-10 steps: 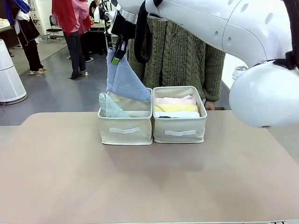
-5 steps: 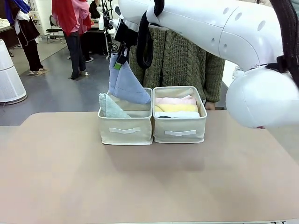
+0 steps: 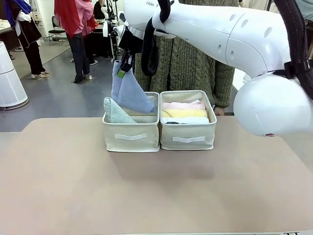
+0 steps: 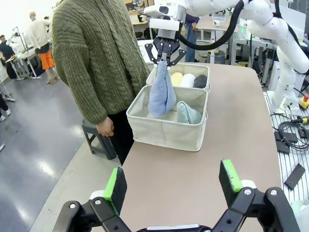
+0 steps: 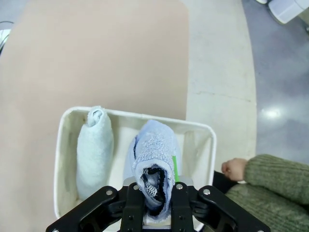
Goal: Sort the towels based on their folding style.
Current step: Pick up another triangle-folded towel from the table and place it in the left Fabric basket.
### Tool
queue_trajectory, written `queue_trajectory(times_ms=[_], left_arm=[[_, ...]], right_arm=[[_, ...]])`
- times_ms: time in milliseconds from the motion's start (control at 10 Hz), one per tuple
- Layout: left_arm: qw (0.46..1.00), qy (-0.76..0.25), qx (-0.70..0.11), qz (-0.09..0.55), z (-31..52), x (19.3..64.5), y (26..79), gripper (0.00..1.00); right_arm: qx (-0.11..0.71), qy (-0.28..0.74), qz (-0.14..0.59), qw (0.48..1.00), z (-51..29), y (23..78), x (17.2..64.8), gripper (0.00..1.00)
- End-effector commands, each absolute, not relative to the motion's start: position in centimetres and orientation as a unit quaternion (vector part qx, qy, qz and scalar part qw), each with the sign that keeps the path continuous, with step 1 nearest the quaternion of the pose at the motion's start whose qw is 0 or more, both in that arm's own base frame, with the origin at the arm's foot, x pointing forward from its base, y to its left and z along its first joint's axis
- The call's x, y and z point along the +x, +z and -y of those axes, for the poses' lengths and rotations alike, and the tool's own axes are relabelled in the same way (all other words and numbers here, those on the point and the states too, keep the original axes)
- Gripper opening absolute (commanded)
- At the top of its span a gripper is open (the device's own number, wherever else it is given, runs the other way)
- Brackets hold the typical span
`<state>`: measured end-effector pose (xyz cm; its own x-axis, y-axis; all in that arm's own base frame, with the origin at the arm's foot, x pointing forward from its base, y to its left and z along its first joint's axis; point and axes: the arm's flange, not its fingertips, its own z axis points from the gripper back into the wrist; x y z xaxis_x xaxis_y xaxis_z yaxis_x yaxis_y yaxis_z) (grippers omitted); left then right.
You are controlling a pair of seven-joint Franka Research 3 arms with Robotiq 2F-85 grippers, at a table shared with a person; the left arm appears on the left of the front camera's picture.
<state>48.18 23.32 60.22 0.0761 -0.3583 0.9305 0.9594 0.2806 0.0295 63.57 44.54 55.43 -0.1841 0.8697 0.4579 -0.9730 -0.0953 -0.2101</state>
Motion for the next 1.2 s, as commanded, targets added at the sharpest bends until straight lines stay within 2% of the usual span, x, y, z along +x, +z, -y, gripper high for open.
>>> queue_trajectory(times_ms=[0,500,1100], left_arm=[[0.661,-0.5,-0.324,0.457,-23.1,48.0,60.2,1.0],[0.661,-0.5,-0.324,0.457,-23.1,48.0,60.2,1.0],[0.661,-0.5,-0.324,0.457,-23.1,48.0,60.2,1.0]], right_arm=[[0.131,0.744,0.224,0.616,-44.8,55.4,64.2,0.18],[0.149,0.763,0.169,0.606,-45.7,53.0,63.8,0.18],[0.154,0.753,0.181,0.614,-45.7,51.3,64.6,0.18]])
